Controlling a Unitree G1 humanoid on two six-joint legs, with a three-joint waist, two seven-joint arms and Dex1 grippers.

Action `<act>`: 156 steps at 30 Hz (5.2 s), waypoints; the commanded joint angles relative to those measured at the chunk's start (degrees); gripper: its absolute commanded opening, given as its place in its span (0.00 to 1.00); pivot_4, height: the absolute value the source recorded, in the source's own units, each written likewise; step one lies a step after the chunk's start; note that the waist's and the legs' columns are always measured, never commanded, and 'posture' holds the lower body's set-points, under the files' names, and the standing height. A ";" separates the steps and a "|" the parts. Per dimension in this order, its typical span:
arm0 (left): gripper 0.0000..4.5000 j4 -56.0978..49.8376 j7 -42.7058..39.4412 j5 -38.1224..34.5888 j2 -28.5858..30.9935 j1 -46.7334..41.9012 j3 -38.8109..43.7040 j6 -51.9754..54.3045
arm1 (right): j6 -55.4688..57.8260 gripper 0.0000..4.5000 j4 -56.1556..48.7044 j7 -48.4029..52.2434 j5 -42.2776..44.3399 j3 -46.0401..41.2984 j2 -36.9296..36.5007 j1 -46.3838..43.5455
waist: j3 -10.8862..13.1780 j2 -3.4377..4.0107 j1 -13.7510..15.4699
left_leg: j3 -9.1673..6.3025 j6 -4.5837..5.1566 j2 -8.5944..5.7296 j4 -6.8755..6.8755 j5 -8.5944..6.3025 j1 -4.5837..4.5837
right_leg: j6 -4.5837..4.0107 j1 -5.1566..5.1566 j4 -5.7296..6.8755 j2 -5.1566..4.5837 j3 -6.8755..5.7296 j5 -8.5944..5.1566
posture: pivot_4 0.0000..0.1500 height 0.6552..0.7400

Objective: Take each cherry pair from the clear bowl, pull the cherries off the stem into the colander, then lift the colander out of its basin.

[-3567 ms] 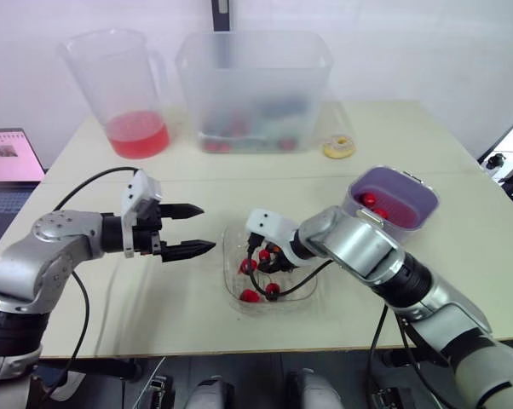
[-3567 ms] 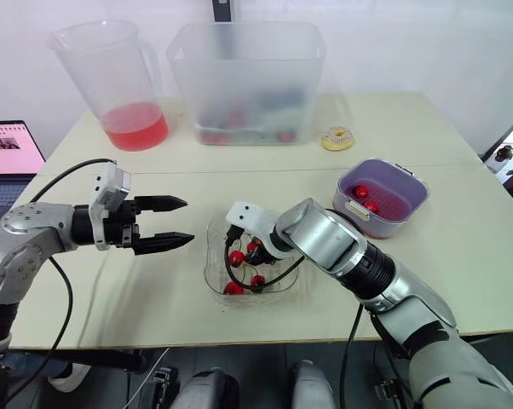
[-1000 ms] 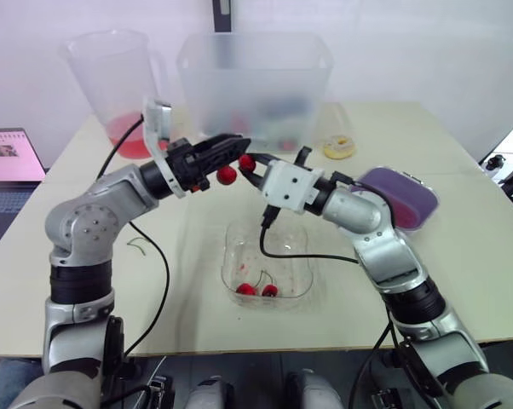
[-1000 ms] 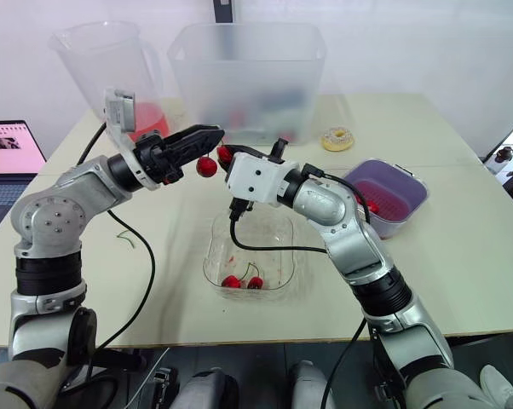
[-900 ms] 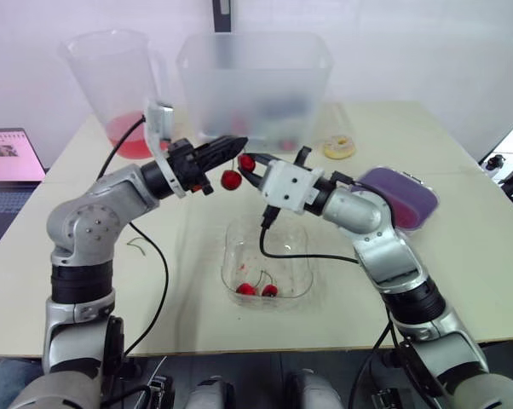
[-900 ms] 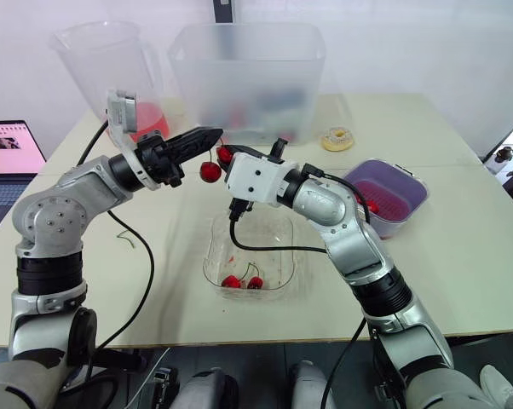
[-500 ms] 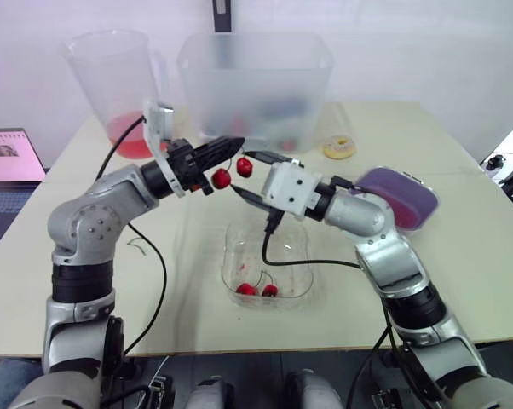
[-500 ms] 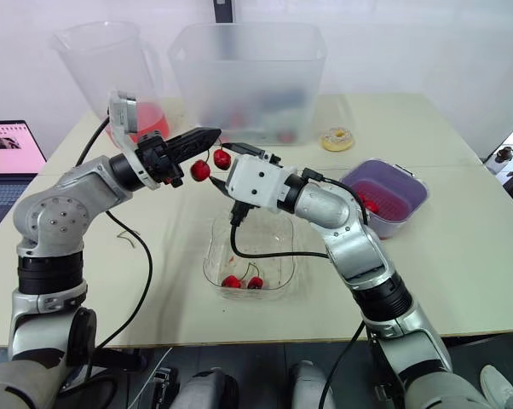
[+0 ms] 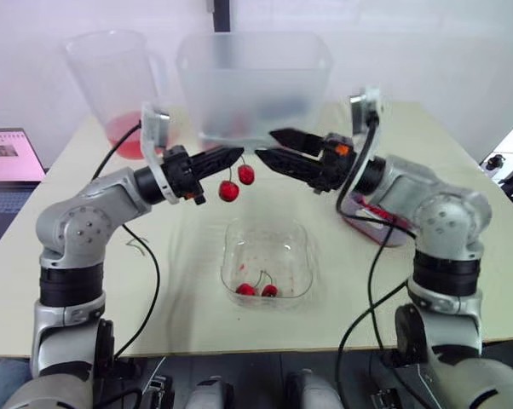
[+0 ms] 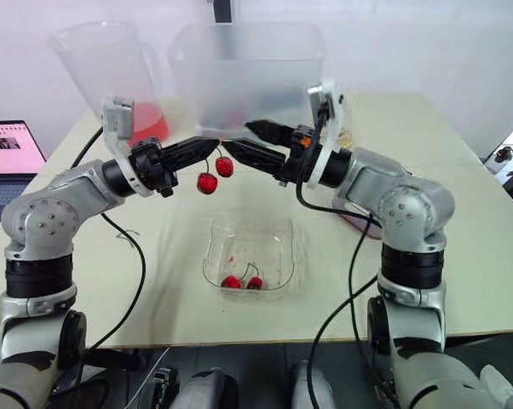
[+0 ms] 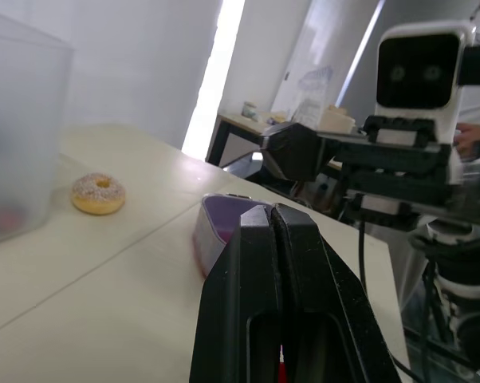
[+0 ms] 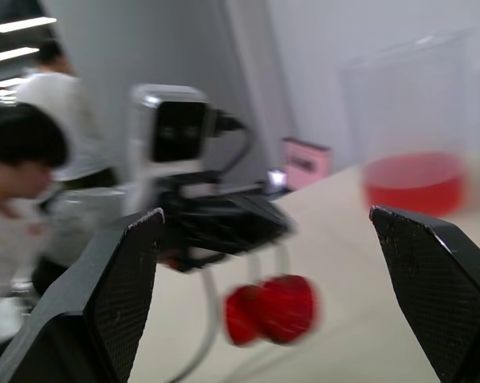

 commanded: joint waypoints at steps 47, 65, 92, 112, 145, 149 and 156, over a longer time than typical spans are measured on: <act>0.00 -4.04 0.39 -3.71 -0.48 0.77 0.43 1.33 | 1.28 0.07 0.85 9.55 -6.99 14.26 -11.32 5.59 | 0.00 -0.01 -0.09 | 0.05 0.01 -0.05 -0.02 0.00 -0.01 | 0.00 -0.03 -0.02 -0.02 0.06 0.00 | 1.00 0.37; 0.00 -5.03 2.38 -2.90 -2.60 2.25 0.59 -0.67 | -25.68 0.07 30.65 14.22 -38.09 18.56 -34.96 -3.42 | 0.02 -0.05 1.09 | 0.12 0.03 -0.06 0.01 -0.01 -0.01 | 0.01 -0.01 -0.06 -0.02 0.07 0.00 | 1.00 0.37; 0.00 -5.89 5.23 -5.23 -6.29 -2.22 0.13 -2.49 | -10.51 0.99 13.08 26.64 -22.98 6.88 -24.49 -7.90 | 0.05 0.01 1.19 | 0.03 0.01 0.05 0.06 0.00 0.03 | 0.01 0.09 -0.07 0.01 -0.03 0.00 | 1.00 0.37; 0.00 -7.06 7.04 -7.76 -6.34 -2.14 -0.31 -1.10 | 1.45 0.57 1.44 8.20 -4.37 5.57 -1.39 -0.15 | 0.05 0.02 1.09 | -0.11 0.02 -0.03 0.27 -0.01 -0.01 | 0.01 0.20 -0.01 -0.01 -0.13 0.00 | 1.00 0.37; 0.00 -6.80 7.70 -6.93 -6.71 -1.82 0.20 -1.76 | -0.33 0.19 5.59 9.49 -6.76 4.36 -16.36 5.90 | 0.05 0.01 1.35 | -0.11 0.07 -0.05 0.26 -0.04 -0.03 | 0.01 0.21 -0.03 -0.02 -0.12 0.00 | 1.00 0.37; 0.00 -7.43 8.20 -7.01 -6.40 -0.45 0.51 -1.70 | -8.87 0.19 15.34 10.41 -17.84 5.17 -28.80 4.28 | 0.07 0.02 1.33 | -0.07 0.12 -0.07 0.26 -0.07 -0.03 | 0.01 0.21 -0.05 -0.03 -0.11 0.00 | 1.00 0.37; 0.00 -7.99 8.54 -6.58 -6.24 0.55 0.21 -2.04 | -23.94 0.19 33.17 9.76 -33.09 7.54 -37.02 6.02 | 0.07 0.00 0.86 | 0.08 0.13 0.02 0.13 -0.07 0.05 | 0.01 0.19 -0.12 0.00 -0.05 0.00 | 1.00 0.37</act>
